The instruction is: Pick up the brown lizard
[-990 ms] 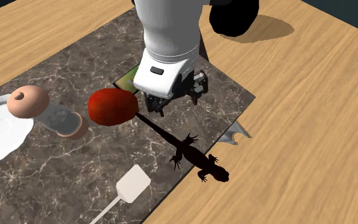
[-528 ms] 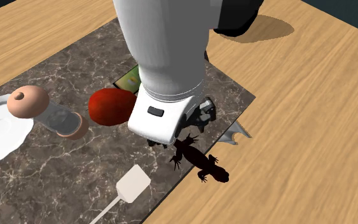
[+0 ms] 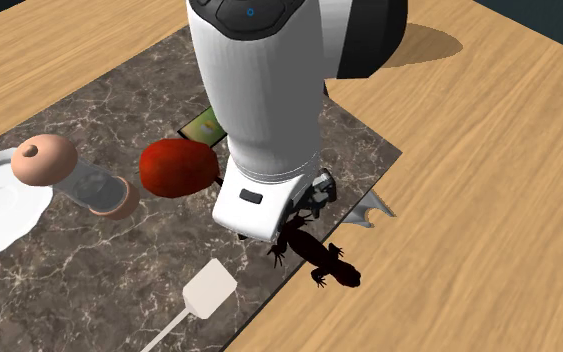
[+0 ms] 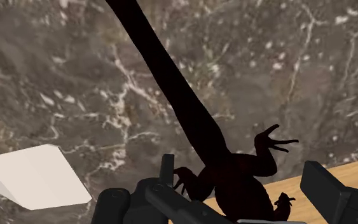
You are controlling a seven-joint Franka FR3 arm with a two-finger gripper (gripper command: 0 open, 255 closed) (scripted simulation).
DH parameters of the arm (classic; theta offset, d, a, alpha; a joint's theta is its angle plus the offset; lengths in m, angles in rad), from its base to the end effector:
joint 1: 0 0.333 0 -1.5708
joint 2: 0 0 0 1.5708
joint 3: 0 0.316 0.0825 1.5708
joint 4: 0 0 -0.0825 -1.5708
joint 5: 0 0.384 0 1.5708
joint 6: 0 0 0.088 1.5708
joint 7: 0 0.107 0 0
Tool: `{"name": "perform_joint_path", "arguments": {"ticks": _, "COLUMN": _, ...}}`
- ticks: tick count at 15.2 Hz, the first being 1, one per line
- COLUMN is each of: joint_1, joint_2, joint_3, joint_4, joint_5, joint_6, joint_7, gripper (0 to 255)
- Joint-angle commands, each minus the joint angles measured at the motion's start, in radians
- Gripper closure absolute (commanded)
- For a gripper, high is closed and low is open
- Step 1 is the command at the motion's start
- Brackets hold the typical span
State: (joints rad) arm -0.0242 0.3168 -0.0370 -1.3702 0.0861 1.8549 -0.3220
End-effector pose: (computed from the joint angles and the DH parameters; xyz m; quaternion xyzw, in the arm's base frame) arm 0.6718 -0.0306 0.5545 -0.9883 -0.1224 -0.0893 0.0199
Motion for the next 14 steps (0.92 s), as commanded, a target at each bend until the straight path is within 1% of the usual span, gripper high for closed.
{"name": "perform_joint_path", "arguments": {"ticks": 1, "joint_1": 0.000, "joint_2": 0.001, "joint_3": 0.000, "joint_4": -0.003, "joint_5": 0.000, "joint_6": 0.005, "joint_7": -0.001, "gripper": 255}}
{"name": "perform_joint_path", "arguments": {"ticks": 10, "joint_1": -0.001, "joint_2": 0.000, "joint_3": 0.000, "joint_4": -0.006, "joint_5": 0.000, "joint_6": 0.006, "joint_7": -0.002, "gripper": 255}}
{"name": "perform_joint_path", "arguments": {"ticks": 14, "joint_1": -0.002, "joint_2": 0.010, "joint_3": -0.001, "joint_4": 0.063, "joint_5": 0.000, "joint_6": -0.052, "joint_7": 0.002, "gripper": 255}}
